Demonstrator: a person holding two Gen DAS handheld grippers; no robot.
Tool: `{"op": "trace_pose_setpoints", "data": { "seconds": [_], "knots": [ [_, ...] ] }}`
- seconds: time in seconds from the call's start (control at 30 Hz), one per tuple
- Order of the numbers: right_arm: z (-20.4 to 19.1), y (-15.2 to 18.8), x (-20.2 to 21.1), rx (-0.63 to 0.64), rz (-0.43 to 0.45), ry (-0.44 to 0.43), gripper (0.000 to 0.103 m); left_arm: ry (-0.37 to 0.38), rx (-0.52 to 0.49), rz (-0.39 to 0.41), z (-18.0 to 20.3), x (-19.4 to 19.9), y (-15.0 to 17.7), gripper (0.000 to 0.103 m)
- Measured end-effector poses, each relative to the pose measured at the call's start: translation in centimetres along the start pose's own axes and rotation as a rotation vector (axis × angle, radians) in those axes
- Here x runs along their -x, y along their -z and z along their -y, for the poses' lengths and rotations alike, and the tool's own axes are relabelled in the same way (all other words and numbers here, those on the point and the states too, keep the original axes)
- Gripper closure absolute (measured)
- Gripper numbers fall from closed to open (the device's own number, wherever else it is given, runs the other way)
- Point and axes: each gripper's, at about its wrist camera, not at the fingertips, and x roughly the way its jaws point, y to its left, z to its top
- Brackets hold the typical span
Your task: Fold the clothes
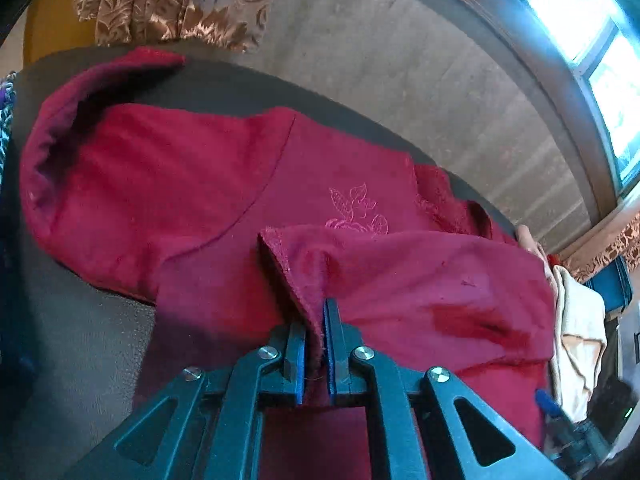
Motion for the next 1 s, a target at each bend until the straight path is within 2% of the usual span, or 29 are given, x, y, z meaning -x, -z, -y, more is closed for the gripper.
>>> {"op": "trace_pose_setpoints", "data": {
  "seconds": [0.07,0.2,0.3,0.4,0.63,0.67,0.73,0.83,0.9,1.0],
  "knots": [
    [1.1,-0.6,0.8,-0.056,0.017,-0.032,0.003,0.019,0.012,0.016,-0.4,0.0,0.2,0.095],
    [4.2,-4.0,2.8,-0.161,0.112,-0.027,0.004,0.069,0.05,0.042,-1.3,0.0,0.7,0.095],
    [6.8,-7.6,2.4,-0.222,0.149,-0.004,0.005,0.099,0.078,0.053,-2.0,0.0,1.0,0.094],
    [9.1,-10.8,0.3,-0.281,0.125,0.009,0.007,0.128,0.104,0.063,-2.5,0.0,1.3,0.094],
    [11.8,-14.3,-6.2,-0.351,-0.024,0.006,0.037,0.161,0.131,0.071,-2.8,-0.2,1.5,0.094],
    [11.7,-14.6,-6.9,-0.337,-0.051,0.015,0.058,0.161,0.131,0.073,-2.7,-0.2,1.5,0.094],
    [11.1,-15.4,-7.7,-0.287,-0.079,0.032,0.089,0.162,0.131,0.076,-2.7,-0.2,1.5,0.094],
    [9.1,-17.2,-7.1,-0.173,-0.032,0.046,0.091,0.162,0.131,0.081,-2.7,-0.2,1.6,0.094],
    [8.6,-18.2,-7.6,-0.101,-0.033,0.1,0.091,0.155,0.124,0.082,-2.5,0.0,1.6,0.094],
    [9.9,-17.6,-10.1,-0.078,-0.124,0.209,0.089,0.15,0.119,0.084,-2.5,0.1,1.6,0.094]
  ]
}}
